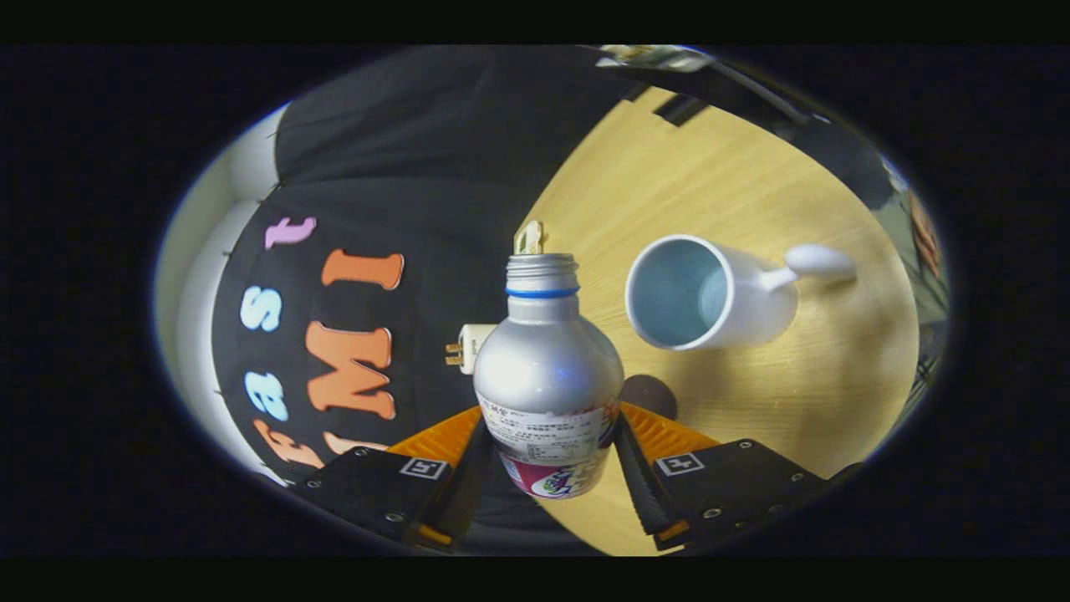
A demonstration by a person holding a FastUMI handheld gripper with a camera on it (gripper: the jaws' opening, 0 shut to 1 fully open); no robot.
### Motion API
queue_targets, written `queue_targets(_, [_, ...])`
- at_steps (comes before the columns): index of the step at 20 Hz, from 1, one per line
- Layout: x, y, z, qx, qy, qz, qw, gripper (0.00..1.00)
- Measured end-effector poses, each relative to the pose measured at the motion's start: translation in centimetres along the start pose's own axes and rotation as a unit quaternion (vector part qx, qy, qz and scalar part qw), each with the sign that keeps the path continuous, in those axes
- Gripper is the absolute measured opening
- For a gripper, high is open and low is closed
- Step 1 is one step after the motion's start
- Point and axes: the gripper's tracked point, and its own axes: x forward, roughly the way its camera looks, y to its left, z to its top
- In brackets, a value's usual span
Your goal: Take the bottle from table, then pour the juice into the cup, finally place the bottle on the coaster
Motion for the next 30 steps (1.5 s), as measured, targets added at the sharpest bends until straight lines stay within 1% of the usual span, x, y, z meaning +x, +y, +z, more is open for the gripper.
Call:
queue_targets(2, [0.3,-0.1,-0.2,-0.066,-0.013,-0.008,0.998,0.75])
queue_targets(4, [0.2,0.1,-0.3,-0.128,-0.025,-0.010,0.991,0.75])
queue_targets(6, [0.5,0.7,-0.8,-0.195,-0.038,-0.010,0.980,0.75])
queue_targets(7, [0.5,0.9,-1.3,-0.232,-0.046,-0.010,0.972,0.76])
queue_targets(9, [0.9,1.1,-1.7,-0.311,-0.061,-0.014,0.948,0.75])
queue_targets(11, [1.5,1.0,-2.1,-0.397,-0.076,-0.027,0.914,0.76])
queue_targets(12, [1.9,1.3,-2.3,-0.435,-0.085,-0.028,0.896,0.76])
queue_targets(13, [2.1,1.6,-2.7,-0.464,-0.086,-0.026,0.881,0.76])
queue_targets(15, [3.2,1.9,-2.9,-0.510,-0.093,-0.019,0.855,0.76])
queue_targets(18, [4.9,2.2,-2.9,-0.564,-0.110,-0.019,0.818,0.76])
queue_targets(21, [6.5,2.5,-3.4,-0.600,-0.124,-0.010,0.791,0.76])
queue_targets(23, [7.5,2.1,-3.6,-0.609,-0.127,-0.011,0.783,0.76])
queue_targets(24, [7.9,1.6,-3.8,-0.612,-0.120,-0.018,0.781,0.76])
queue_targets(25, [8.0,1.4,-3.7,-0.611,-0.121,-0.020,0.782,0.76])
queue_targets(26, [8.1,2.0,-3.4,-0.608,-0.129,-0.014,0.783,0.77])
queue_targets(28, [8.2,1.2,-3.3,-0.601,-0.123,-0.020,0.790,0.77])
queue_targets(30, [7.9,0.9,-2.9,-0.594,-0.124,-0.018,0.795,0.80])
